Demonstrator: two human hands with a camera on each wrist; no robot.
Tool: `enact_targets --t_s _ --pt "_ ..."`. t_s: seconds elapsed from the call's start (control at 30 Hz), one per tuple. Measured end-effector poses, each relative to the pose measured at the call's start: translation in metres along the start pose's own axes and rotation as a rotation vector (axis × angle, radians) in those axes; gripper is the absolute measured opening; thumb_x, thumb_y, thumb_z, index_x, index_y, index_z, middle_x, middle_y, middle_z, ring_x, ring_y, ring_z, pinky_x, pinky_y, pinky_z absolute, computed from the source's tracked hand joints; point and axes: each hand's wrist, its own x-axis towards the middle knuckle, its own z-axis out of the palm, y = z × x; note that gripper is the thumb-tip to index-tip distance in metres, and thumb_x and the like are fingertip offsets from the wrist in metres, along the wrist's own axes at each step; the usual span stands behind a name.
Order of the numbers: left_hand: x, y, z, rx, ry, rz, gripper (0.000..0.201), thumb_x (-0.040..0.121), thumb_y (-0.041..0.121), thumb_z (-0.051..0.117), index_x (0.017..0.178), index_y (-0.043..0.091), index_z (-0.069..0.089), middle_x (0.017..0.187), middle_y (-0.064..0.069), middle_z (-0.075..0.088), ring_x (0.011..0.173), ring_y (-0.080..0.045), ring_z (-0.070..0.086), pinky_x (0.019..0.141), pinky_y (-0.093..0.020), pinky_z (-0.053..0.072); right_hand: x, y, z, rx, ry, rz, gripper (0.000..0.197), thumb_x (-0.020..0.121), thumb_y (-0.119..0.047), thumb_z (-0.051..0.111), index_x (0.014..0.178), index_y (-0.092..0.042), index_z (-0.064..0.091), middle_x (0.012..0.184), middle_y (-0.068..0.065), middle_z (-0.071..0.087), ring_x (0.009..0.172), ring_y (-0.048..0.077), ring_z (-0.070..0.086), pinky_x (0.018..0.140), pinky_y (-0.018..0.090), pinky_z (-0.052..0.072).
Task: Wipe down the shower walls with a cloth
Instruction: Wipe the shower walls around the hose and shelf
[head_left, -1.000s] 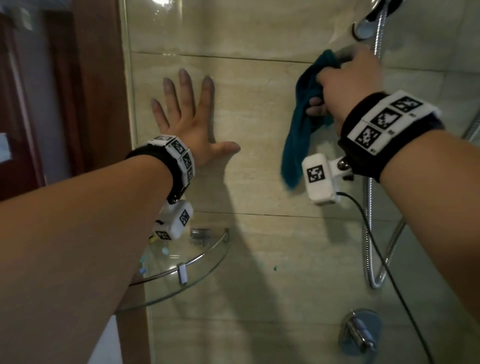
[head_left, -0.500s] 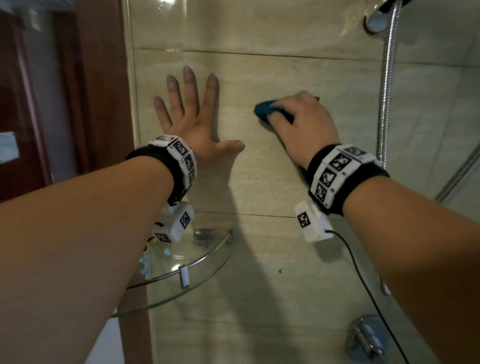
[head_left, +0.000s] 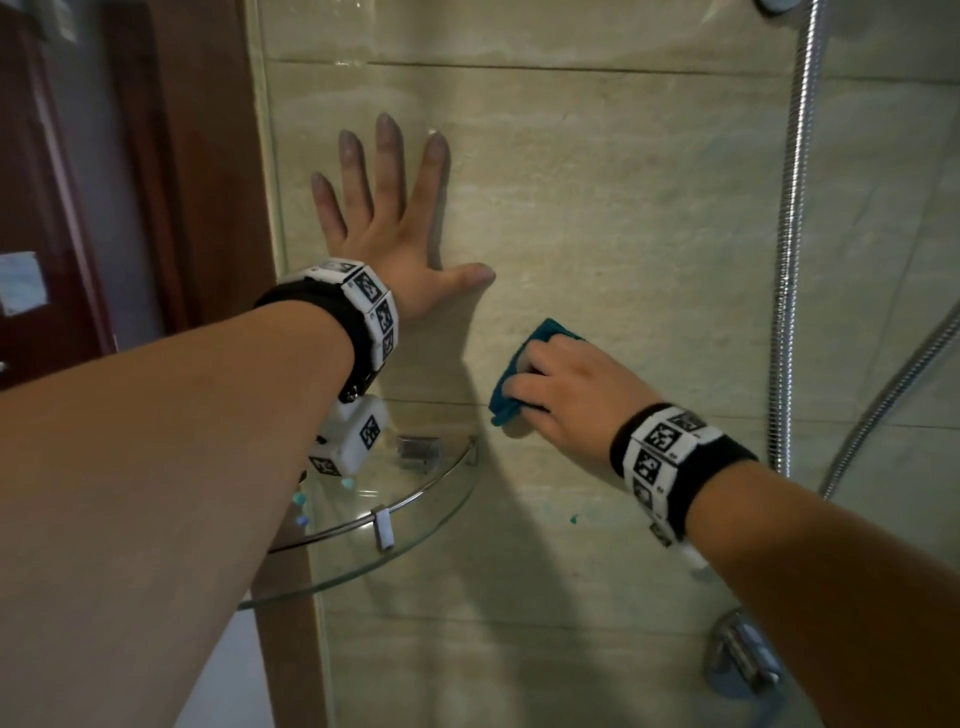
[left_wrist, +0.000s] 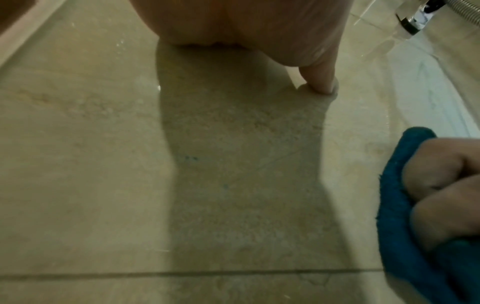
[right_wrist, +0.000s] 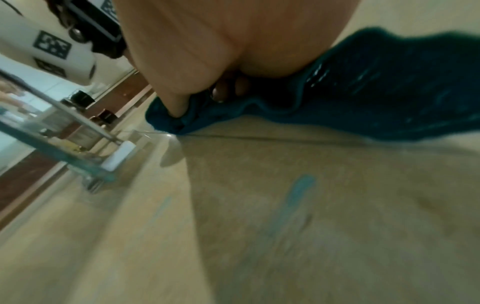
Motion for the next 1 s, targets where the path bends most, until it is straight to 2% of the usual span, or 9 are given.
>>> enact_targets --t_s 0.07,0.2,0.27,0.37,0.5,0.63,0.77,0.9,1.0 --pt "-0.001 -0.002 0.000 0.007 0.007 0.016 0.127 0.071 0.100 0.043 0.159 0.039 -0.025 0.168 -0.010 -0.033 0.153 -0.044 -0.030 0.120 -0.069 -0.014 0.009 0.011 -0.014 -0.021 0.005 0.014 0.025 0.094 -0.032 0.057 0.111 -0.022 0.073 0.107 0.003 0.059 0.094 0.025 0.052 0.085 0.045 0.049" --pt "-0.003 -0.006 0.000 -0.022 0.003 0.060 0.130 0.069 0.103 0.042 0.161 0.037 -0.021 0.168 -0.011 -0.032 0.152 -0.045 -0.030 0.118 -0.069 -0.017 0.050 0.045 -0.074 0.065 0.258 0.322 0.030 0.098 -0.027 0.057 0.123 -0.017 0.069 0.122 0.013 0.058 0.113 0.032 0.053 0.102 0.041 0.041" --pt "-0.003 -0.007 0.001 -0.035 0.014 0.072 0.129 0.069 0.104 0.041 0.162 0.038 -0.020 0.168 -0.011 -0.031 0.152 -0.045 -0.029 0.118 -0.069 -0.018 0.072 0.060 -0.106 0.138 0.395 0.433 0.031 0.099 -0.029 0.058 0.123 -0.015 0.070 0.123 0.016 0.058 0.113 0.034 0.055 0.096 0.031 0.039" --pt "-0.003 -0.009 0.003 -0.036 0.022 0.069 0.128 0.069 0.104 0.041 0.161 0.040 -0.021 0.169 -0.009 -0.031 0.153 -0.044 -0.029 0.118 -0.070 -0.016 0.087 0.068 -0.122 0.202 0.446 0.545 0.030 0.099 -0.034 0.059 0.122 -0.020 0.071 0.123 0.010 0.059 0.111 0.026 0.055 0.082 0.020 0.030" --pt "-0.003 -0.009 0.002 -0.033 0.009 0.056 0.127 0.070 0.101 0.045 0.159 0.042 -0.025 0.167 -0.006 -0.036 0.152 -0.042 -0.032 0.119 -0.068 -0.018 0.069 0.054 -0.096 0.226 0.374 0.514 0.027 0.097 -0.031 0.063 0.119 -0.019 0.072 0.116 0.009 0.061 0.108 0.026 0.057 0.082 0.023 0.034" --pt "-0.003 -0.006 0.000 -0.022 -0.027 0.033 0.129 0.070 0.099 0.048 0.156 0.043 -0.030 0.165 -0.005 -0.040 0.151 -0.041 -0.035 0.119 -0.068 -0.018 0.032 0.032 -0.049 0.241 0.249 0.441 0.020 0.092 -0.029 0.070 0.107 -0.017 0.075 0.104 0.008 0.065 0.102 0.029 0.059 0.088 0.033 0.045" --pt "-0.004 -0.006 0.000 -0.025 -0.027 0.020 0.129 0.071 0.097 0.052 0.155 0.044 -0.031 0.163 -0.003 -0.043 0.150 -0.039 -0.037 0.119 -0.067 -0.019 -0.006 0.006 -0.014 0.187 0.080 0.365 0.017 0.092 -0.032 0.066 0.104 -0.022 0.073 0.100 -0.001 0.060 0.098 0.021 0.054 0.087 0.037 0.048" --pt "-0.006 -0.006 0.002 -0.032 -0.006 0.032 0.128 0.071 0.098 0.049 0.156 0.045 -0.030 0.164 -0.002 -0.042 0.151 -0.038 -0.036 0.119 -0.066 -0.020 -0.020 0.002 -0.008 0.074 -0.003 0.263 0.018 0.096 -0.034 0.061 0.108 -0.024 0.069 0.102 -0.003 0.057 0.096 0.018 0.050 0.086 0.035 0.048" --pt "-0.007 -0.006 0.001 -0.040 -0.008 0.034 0.126 0.073 0.096 0.049 0.156 0.044 -0.031 0.163 -0.002 -0.043 0.150 -0.038 -0.037 0.119 -0.066 -0.020 -0.007 0.012 -0.024 0.089 -0.006 0.290 0.020 0.099 -0.034 0.060 0.111 -0.022 0.068 0.106 -0.002 0.058 0.100 0.019 0.050 0.090 0.036 0.047"
